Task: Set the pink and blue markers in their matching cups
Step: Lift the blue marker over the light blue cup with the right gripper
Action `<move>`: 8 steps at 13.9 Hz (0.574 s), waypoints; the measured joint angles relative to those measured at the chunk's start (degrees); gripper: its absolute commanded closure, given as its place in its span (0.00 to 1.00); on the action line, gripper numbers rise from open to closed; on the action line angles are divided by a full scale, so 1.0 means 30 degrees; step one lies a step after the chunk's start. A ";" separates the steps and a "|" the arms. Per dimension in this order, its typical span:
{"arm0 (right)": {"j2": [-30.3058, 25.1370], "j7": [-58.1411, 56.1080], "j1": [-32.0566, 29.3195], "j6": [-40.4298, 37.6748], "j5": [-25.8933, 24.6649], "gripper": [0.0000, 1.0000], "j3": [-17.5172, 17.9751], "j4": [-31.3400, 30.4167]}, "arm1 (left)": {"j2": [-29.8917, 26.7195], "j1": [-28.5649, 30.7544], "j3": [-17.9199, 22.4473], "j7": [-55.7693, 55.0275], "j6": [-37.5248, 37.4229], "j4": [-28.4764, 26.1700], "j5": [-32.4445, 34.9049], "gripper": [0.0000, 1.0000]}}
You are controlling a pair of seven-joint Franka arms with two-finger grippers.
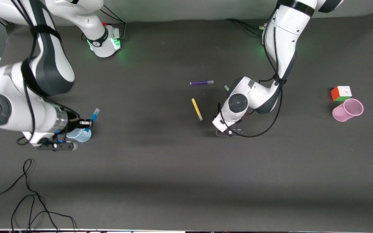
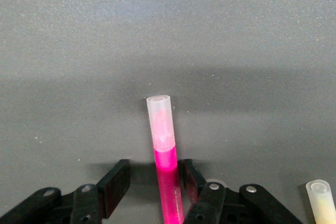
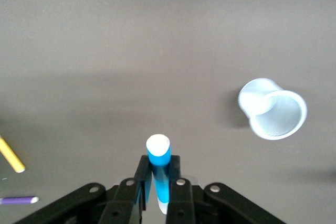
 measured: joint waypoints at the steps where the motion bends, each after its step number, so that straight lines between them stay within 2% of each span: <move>1: -0.0825 -0.0528 0.0024 0.1159 -0.0479 1.00 0.0001 -0.1174 | -0.0001 0.0000 0.0001 0.0058 0.0001 0.0006 0.0000 0.79; 3: -0.2606 -0.1833 0.0062 0.3128 -0.1111 1.00 -0.0183 -0.3554 | -0.0002 0.0003 0.0003 0.0153 0.0001 0.0134 0.0000 1.00; 6: -0.4632 -0.5877 0.0103 0.5870 -0.1532 1.00 -0.2142 -0.6255 | -0.0088 0.0026 0.0020 0.0187 -0.0013 0.0210 0.0010 1.00; 8: -0.5178 -0.7797 -0.0010 0.7771 -0.1532 1.00 -0.3395 -0.7821 | -0.0069 0.0057 0.0053 0.0188 0.0012 0.0285 0.0010 1.00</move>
